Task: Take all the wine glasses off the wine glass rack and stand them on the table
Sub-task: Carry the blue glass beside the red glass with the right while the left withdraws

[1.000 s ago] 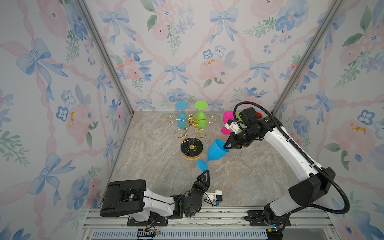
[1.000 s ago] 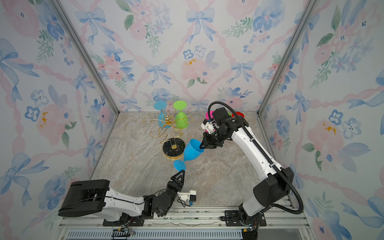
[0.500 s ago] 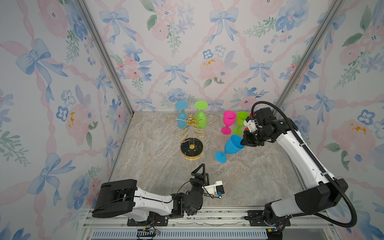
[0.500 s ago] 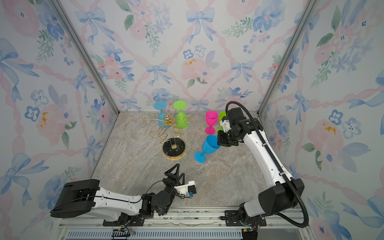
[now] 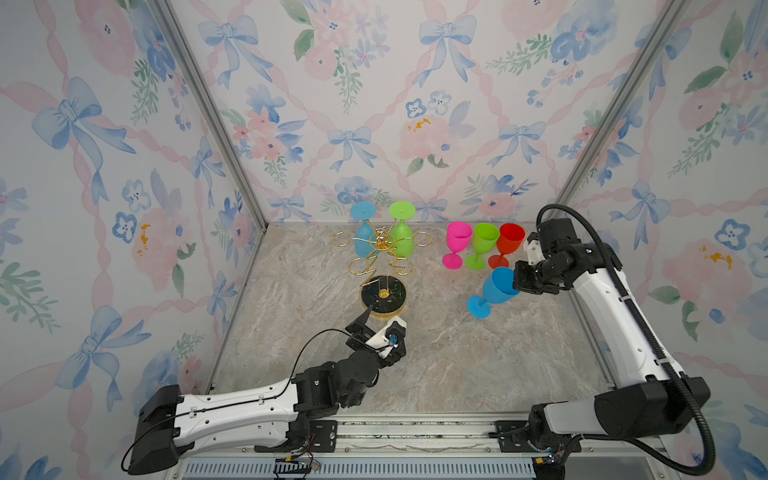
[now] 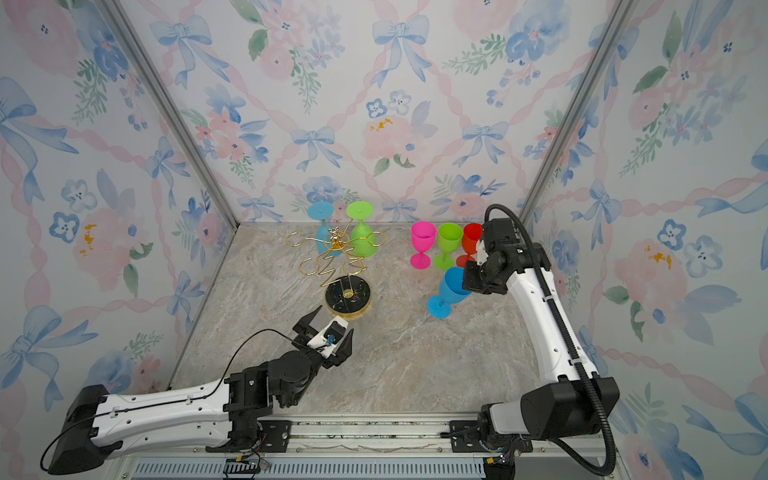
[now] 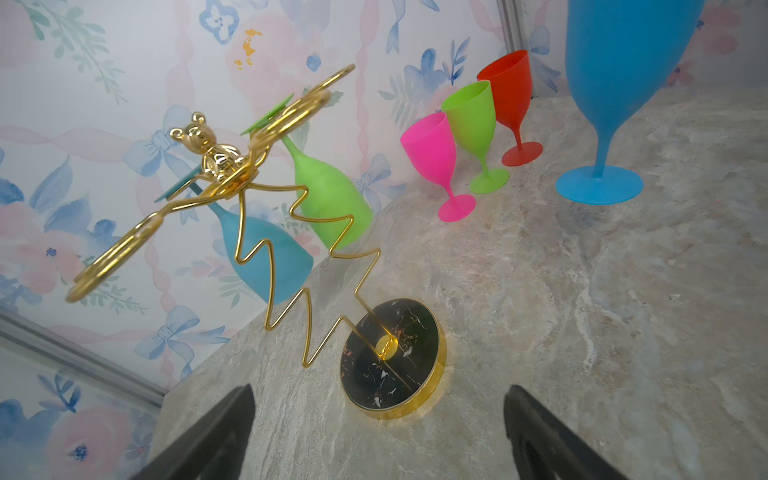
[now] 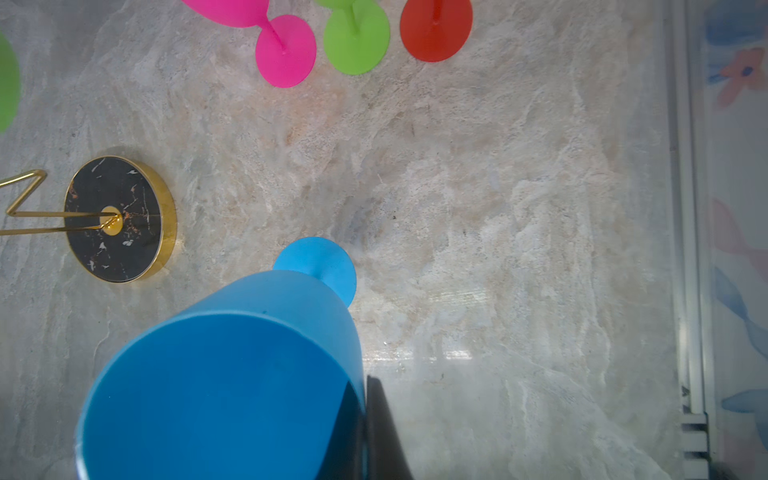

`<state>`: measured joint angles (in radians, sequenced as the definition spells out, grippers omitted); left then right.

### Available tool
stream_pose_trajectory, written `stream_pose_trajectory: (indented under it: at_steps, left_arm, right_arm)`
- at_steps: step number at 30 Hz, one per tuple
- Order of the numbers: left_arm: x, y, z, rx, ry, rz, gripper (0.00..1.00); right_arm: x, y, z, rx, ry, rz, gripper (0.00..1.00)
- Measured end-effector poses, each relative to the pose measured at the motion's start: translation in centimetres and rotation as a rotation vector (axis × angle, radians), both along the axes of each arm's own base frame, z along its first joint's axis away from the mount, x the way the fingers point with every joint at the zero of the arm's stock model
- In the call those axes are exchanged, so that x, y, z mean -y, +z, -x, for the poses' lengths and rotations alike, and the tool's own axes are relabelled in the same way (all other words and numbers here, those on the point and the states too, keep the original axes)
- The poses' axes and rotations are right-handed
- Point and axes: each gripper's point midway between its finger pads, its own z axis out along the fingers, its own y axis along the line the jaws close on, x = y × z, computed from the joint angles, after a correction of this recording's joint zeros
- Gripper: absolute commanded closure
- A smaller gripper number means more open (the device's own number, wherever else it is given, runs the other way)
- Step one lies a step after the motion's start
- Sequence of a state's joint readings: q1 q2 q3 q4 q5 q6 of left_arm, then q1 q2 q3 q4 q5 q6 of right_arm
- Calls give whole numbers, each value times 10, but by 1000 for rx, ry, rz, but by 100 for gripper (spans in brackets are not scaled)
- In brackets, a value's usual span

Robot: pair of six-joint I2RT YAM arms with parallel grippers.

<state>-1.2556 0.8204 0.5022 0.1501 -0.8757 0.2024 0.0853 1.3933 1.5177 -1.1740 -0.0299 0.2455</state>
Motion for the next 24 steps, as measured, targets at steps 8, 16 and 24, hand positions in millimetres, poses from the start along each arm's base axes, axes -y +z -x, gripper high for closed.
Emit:
stream_pose_trajectory:
  at_steps: [8, 16, 24]
  left_arm:
    - [-26, -21, -16, -129, 81, 45, 5]
    - [-62, -18, -28, -185, 210, 180, 5]
    - [-106, -15, -43, -189, 359, 258, 2]
  right_arm:
    - [50, 4, -5, 30, -156, 112, 100]
    - [88, 2, -10, 44, -293, 186, 100]
    - [141, -32, -22, -58, -454, 171, 100]
